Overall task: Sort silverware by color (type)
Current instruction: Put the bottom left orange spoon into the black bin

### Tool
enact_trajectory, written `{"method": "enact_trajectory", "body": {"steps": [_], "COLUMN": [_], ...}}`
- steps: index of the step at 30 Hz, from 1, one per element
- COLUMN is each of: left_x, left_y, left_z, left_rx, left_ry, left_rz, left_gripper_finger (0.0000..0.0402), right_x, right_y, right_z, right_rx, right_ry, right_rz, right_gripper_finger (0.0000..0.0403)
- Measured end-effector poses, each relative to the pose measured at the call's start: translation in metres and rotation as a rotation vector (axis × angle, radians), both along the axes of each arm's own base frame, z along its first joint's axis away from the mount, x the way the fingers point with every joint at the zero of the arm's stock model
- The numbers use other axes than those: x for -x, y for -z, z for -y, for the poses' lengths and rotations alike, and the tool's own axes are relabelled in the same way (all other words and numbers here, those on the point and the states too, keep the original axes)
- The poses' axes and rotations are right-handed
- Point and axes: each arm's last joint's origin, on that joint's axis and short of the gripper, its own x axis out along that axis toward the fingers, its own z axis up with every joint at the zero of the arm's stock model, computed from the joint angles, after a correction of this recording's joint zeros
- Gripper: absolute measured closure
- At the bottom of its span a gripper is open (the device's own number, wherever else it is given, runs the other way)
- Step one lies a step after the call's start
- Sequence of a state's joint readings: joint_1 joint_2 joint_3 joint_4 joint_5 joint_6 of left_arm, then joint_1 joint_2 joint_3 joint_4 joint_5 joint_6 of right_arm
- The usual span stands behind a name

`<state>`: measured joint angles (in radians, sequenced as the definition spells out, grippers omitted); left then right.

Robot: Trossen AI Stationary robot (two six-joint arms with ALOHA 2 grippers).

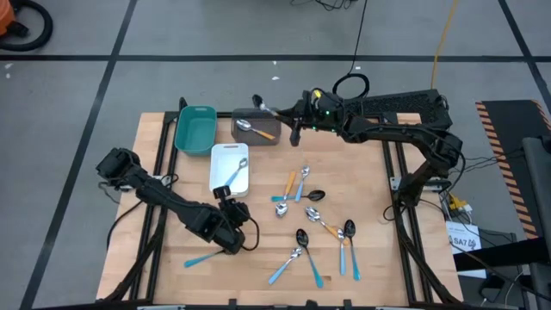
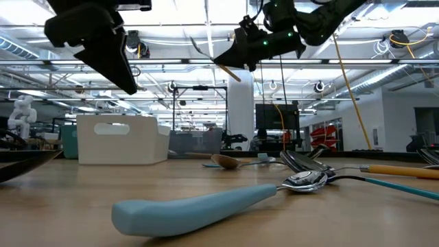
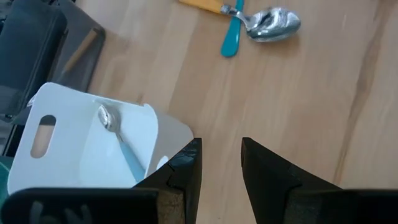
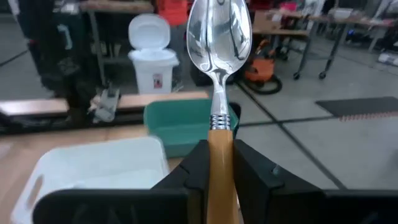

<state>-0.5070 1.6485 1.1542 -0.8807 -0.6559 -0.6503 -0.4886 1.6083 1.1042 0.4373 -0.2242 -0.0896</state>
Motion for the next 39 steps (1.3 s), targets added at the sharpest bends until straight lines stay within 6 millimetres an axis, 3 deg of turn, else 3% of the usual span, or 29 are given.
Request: {"method": "enact_trajectory", "body": {"steps": [7,14,21,28,39], "left_x": [-0.015,-0.019,-0.019,-0.018,-0.017], "left_y": [-0.003,-0.004,-0.004,-0.004,-0.004], "left_z": [-0.002,-0.004,-0.003,-0.003,-0.002], "left_rx": [0.024,0.039,0.047,0.049,0.051], "left_ry": [0.049,0.075,0.067,0.062,0.064], "left_rz": [0.078,0.088,0.089,0.085,0.086], "left_gripper_finger": [0.0289,0.0289,0.0289,0.0289,0.0289], "right_x": [-0.002,-0.021,-0.041,-0.057,-0.059], "right_y": [0.008,0.000,0.007,0.033,0.071], "right_z": [0.018,0.033,0.058,0.080,0.097], "right_rx": [-0.031,-0.023,-0.029,-0.073,-0.103], "right_ry": [0.033,0.036,0.058,0.080,0.102], "right_rz": [0.035,-0.005,-0.047,-0.126,-0.208], "right_gripper_finger": [0.0358,0.0358,0.0358,0.0358,0.0358]}}
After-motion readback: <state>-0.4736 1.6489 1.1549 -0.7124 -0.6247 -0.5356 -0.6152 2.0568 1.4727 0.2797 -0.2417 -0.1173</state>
